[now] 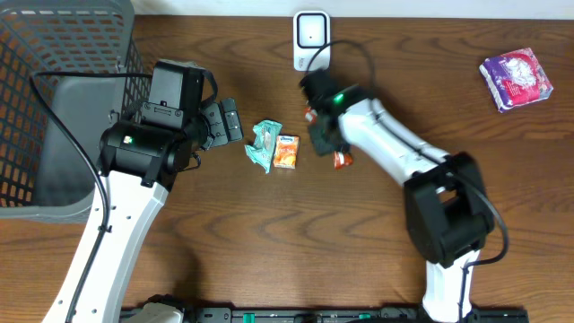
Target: Scan the item barcode
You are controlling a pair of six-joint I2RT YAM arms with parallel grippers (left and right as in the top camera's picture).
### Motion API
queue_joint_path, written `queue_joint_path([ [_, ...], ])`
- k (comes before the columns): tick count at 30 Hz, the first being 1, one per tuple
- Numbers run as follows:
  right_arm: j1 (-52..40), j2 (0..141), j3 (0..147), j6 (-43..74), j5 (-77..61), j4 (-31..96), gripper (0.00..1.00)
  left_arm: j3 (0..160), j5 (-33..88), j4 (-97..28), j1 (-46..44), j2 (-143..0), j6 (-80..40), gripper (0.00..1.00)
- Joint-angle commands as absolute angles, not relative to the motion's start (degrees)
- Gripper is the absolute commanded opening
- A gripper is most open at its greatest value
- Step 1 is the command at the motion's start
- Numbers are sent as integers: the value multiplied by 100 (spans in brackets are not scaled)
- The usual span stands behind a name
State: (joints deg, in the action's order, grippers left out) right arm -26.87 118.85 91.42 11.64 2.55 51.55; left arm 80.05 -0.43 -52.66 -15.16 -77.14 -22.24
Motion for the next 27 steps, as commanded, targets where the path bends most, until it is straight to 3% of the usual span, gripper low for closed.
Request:
queue_joint_path([
  [1, -2099, 11797, 9214, 1365, -1940, 5207, 1, 8005, -156, -5288, -1518, -7714, -2171, 98],
  [12, -556, 11810, 7883, 1114, -6311, 4403, 1, 8005, -158, -5288, -1518, -7714, -2171, 98],
  [16, -89, 11810, 7319, 1647, -5964, 4060, 2, 8005, -158, -5288, -1518, -7714, -2171, 98],
  [22, 513, 11767, 7299, 1931, -4543, 4283, 26, 8005, -158, -5288, -1518, -7714, -2171, 98],
  [27, 735, 11539, 8034, 1767, -3610, 5221, 28, 8005, -158, -5288, -1518, -7714, -2174, 98],
])
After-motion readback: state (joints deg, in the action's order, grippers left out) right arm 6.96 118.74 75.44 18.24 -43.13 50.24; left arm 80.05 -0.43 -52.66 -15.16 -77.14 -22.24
